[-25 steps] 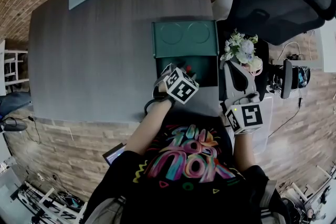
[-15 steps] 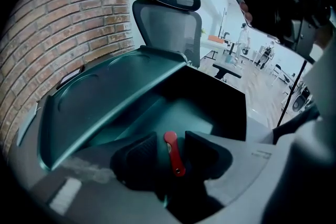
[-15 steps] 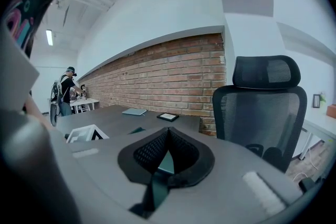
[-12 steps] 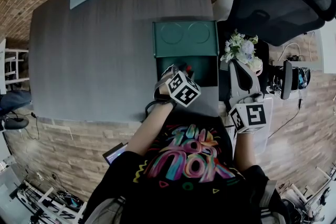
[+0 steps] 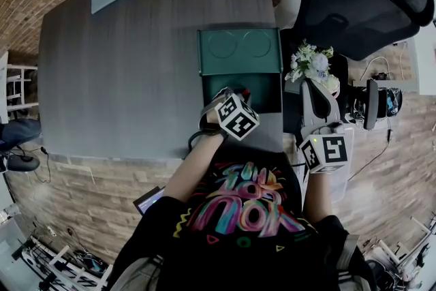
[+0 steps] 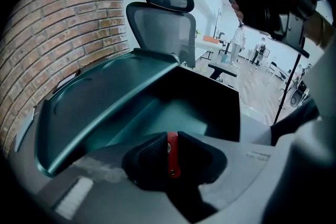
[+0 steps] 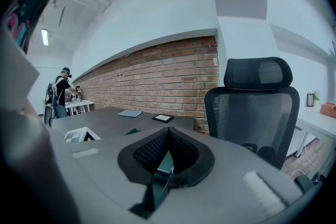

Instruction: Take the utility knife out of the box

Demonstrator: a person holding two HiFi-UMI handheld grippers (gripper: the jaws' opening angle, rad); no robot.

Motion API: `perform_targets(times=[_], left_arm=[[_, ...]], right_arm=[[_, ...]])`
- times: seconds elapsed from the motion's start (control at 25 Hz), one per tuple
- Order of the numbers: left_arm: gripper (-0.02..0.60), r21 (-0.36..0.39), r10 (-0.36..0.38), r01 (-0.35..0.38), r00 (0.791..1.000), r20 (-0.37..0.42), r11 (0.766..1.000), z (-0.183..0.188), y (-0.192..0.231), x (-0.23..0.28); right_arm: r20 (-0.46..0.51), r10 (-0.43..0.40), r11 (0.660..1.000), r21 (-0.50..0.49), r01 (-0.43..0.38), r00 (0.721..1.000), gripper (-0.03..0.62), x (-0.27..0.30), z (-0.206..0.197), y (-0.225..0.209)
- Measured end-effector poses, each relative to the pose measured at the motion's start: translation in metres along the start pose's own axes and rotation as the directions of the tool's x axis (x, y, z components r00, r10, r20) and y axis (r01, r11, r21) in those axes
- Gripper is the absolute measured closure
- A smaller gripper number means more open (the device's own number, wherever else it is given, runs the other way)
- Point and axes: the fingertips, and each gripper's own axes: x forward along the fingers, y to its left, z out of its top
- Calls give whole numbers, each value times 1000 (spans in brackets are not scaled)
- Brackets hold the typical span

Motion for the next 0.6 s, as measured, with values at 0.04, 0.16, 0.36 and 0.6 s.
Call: perform_targets(times=[0.04,0.16,0.36,0.6], left_arm=[[517,2,-2,2,1000,2,1000,0,0,0],[520,5,-5,5,1000,5,1000,1,0,-1],[520,8,-20,19,1000,12,1000,2,-3,-5],[520,15,-4,3,997,76,1000,15,0,-21]], right_arm=[[0,0,1000,1,0,1000,594,0,0,0],[0,0,1000,1,0,1000,594,-1,0,0],[7,-12,1000,1,12,1000,594,-4,3,-3],[6,-5,1000,-4,5,1000,594,-3,3,-3]])
